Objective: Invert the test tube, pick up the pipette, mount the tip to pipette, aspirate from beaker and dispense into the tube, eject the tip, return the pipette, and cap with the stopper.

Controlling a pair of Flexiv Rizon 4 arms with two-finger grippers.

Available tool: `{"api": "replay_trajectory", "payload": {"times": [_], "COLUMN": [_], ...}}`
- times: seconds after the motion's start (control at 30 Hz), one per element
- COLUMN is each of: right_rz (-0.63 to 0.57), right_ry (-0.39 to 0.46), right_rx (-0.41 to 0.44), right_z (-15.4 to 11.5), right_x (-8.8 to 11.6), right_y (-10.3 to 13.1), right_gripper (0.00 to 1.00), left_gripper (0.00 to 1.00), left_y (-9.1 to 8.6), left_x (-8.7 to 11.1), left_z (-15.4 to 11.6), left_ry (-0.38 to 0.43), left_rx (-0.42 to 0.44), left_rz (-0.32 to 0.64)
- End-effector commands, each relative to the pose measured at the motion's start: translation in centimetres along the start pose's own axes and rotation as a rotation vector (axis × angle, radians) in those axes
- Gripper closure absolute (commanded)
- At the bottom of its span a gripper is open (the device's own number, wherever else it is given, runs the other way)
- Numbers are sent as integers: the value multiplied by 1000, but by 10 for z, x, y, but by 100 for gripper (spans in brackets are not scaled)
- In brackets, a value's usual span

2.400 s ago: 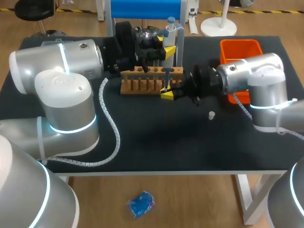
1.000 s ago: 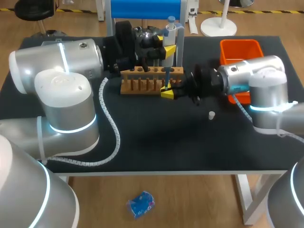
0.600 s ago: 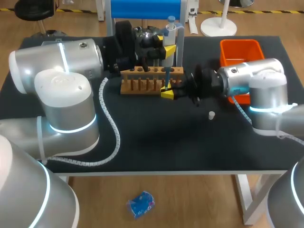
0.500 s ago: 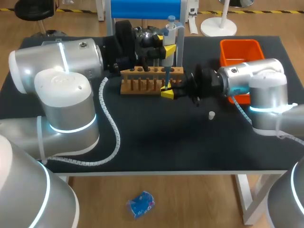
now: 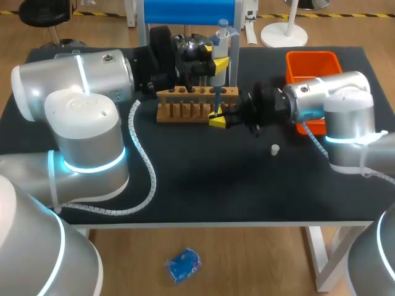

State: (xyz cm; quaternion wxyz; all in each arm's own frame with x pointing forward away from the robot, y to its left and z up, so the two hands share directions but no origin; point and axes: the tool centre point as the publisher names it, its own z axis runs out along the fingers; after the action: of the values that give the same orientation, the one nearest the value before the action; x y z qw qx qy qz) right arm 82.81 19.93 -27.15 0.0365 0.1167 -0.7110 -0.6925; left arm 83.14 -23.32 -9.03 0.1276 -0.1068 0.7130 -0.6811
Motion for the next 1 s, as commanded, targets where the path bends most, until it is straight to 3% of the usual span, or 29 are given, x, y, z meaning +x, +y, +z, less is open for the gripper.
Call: {"api": "replay_trajectory", "payload": {"times": [0.03, 0.7, 1.0], "right_rz": [14, 47, 69], "right_ry": [-6, -45, -119], "right_rx": [-6, -9, -28], "right_z": [-1, -1, 0], "right_x": [0, 1, 3], "right_y": [10, 20, 23], "right_gripper": [100, 100, 100], "left_gripper": [100, 100, 100], "left_y": [8, 8, 8], "left_x": [0, 0, 0], "left_z": [1, 1, 1], "left_ry": [-4, -4, -4], "left_rx": [0, 0, 0], "left_rz": [-1, -1, -1]}}
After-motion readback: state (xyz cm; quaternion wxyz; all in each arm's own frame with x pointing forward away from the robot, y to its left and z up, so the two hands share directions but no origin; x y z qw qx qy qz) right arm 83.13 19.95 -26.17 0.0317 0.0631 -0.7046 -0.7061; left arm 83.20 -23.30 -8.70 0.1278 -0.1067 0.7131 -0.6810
